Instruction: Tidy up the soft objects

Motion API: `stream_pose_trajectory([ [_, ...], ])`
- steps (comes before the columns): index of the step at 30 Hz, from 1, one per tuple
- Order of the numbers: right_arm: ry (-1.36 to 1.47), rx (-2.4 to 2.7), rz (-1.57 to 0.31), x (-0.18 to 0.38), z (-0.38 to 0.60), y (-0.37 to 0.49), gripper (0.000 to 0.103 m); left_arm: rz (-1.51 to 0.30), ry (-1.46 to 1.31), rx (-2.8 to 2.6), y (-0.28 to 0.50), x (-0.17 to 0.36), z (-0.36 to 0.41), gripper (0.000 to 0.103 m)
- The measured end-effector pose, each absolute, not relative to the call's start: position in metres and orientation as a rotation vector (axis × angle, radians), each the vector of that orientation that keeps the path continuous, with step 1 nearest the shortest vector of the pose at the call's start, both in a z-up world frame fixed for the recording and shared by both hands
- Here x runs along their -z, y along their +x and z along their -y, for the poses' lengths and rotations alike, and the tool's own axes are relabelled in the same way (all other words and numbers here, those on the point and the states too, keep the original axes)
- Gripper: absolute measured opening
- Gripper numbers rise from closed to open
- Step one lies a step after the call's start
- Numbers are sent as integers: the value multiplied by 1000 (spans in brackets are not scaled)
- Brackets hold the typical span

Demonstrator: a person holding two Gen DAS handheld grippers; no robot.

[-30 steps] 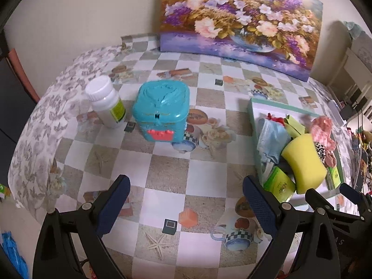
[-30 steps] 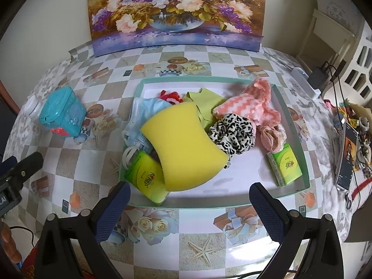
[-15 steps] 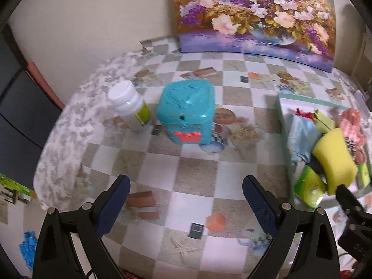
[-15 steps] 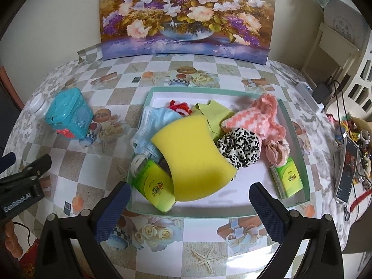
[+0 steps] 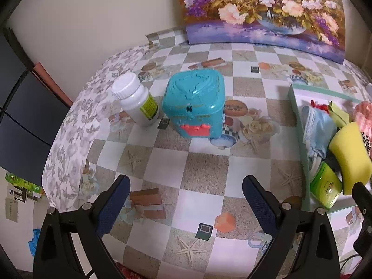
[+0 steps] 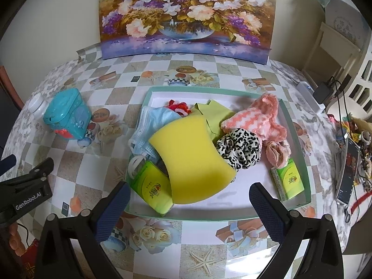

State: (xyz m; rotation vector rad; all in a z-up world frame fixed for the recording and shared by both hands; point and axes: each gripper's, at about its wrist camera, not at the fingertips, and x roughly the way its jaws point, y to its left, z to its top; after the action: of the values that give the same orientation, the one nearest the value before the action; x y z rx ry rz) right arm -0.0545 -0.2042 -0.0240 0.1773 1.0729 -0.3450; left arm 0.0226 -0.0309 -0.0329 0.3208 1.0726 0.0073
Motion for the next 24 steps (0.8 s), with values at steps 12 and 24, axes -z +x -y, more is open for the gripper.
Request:
stream_pose_trajectory([
  [12, 162, 387, -1090, 30, 211, -53, 103, -1107, 322, -21, 27, 41, 28, 97],
  [24, 172, 394, -1111, 35, 215, -52, 103, -1115, 327, -12, 28, 43, 28, 97],
])
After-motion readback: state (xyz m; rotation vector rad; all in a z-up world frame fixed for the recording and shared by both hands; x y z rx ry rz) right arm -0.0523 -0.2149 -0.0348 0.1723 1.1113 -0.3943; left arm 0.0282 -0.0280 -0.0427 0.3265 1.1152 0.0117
